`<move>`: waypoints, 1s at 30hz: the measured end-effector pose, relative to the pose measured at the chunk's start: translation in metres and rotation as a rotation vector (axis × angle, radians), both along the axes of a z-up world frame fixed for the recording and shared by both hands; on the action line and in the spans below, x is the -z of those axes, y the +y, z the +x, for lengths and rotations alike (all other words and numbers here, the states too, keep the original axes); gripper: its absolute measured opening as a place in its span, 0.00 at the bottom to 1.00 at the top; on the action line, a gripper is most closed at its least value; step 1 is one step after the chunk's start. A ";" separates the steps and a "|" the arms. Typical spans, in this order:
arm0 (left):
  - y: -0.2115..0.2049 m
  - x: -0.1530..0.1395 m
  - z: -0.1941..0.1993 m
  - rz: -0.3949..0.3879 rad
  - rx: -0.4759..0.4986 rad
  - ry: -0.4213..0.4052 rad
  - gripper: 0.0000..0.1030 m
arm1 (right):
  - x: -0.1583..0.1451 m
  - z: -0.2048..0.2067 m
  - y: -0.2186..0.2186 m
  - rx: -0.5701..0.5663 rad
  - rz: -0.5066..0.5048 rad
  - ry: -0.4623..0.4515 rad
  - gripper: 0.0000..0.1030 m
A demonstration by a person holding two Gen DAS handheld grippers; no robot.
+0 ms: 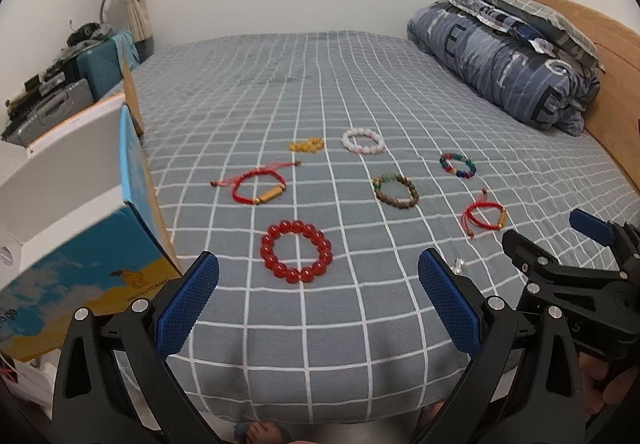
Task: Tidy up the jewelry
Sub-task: 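Grasp a red string bracelet with the left tool while the right tool grasps the other red string bracelet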
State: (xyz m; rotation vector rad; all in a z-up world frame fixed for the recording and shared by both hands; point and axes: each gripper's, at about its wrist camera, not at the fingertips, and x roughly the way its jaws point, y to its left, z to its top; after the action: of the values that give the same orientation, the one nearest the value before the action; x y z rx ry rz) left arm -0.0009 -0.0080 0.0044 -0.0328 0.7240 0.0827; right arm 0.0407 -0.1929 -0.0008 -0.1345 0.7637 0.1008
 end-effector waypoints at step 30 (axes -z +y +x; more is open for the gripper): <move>0.050 -0.001 0.168 -0.012 -0.110 0.145 0.95 | 0.019 0.121 -0.013 0.022 -0.084 0.123 0.91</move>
State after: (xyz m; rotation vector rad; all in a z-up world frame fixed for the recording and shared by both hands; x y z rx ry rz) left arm 0.1671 0.0415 0.0050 -0.0789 0.8674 0.1877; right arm 0.1613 -0.2058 -0.0194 -0.2008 0.8927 0.0564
